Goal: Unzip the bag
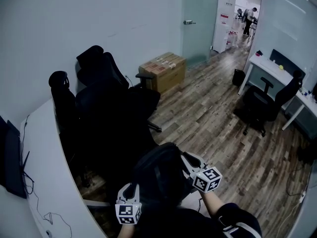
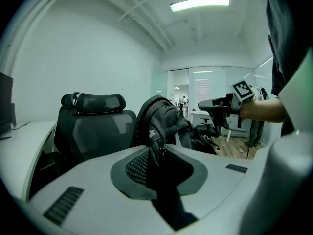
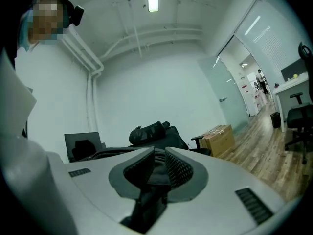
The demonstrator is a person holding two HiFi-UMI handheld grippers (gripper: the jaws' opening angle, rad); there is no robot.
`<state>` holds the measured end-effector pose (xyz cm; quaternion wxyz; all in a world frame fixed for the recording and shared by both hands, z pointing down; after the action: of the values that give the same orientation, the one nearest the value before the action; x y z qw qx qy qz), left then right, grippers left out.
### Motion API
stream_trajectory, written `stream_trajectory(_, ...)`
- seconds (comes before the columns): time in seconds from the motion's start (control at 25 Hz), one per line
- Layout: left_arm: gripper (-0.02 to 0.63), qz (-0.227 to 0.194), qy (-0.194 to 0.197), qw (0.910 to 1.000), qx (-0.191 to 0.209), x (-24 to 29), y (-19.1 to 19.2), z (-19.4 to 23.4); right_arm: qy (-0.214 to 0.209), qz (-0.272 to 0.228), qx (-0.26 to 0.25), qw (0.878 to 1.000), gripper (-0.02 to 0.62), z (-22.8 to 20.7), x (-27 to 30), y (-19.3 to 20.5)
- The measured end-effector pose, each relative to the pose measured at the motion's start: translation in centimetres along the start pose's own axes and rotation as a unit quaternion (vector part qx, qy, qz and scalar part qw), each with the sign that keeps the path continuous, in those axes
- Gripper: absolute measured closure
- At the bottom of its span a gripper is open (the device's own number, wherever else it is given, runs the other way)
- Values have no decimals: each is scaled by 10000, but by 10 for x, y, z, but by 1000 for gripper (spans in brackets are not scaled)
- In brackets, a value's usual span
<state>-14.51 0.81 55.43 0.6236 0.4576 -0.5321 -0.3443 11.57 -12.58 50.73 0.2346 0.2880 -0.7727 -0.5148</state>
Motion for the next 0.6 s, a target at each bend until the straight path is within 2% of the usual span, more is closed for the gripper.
stream_trajectory(0.6,541,-68,-194,9997,-122,-39,18,-9,-354,79,-135,9993,546,69,-48,25)
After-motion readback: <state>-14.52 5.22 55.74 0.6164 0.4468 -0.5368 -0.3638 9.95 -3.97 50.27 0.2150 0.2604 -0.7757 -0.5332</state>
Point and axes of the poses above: the fingertips, and each gripper's own axes: x forward along the fingers, z to its left, y out of its underside, the point moved 6 cm from there along -x, backward along the fingers, and after that the axes turned 3 degrees about -y, right-handed, at the moved point
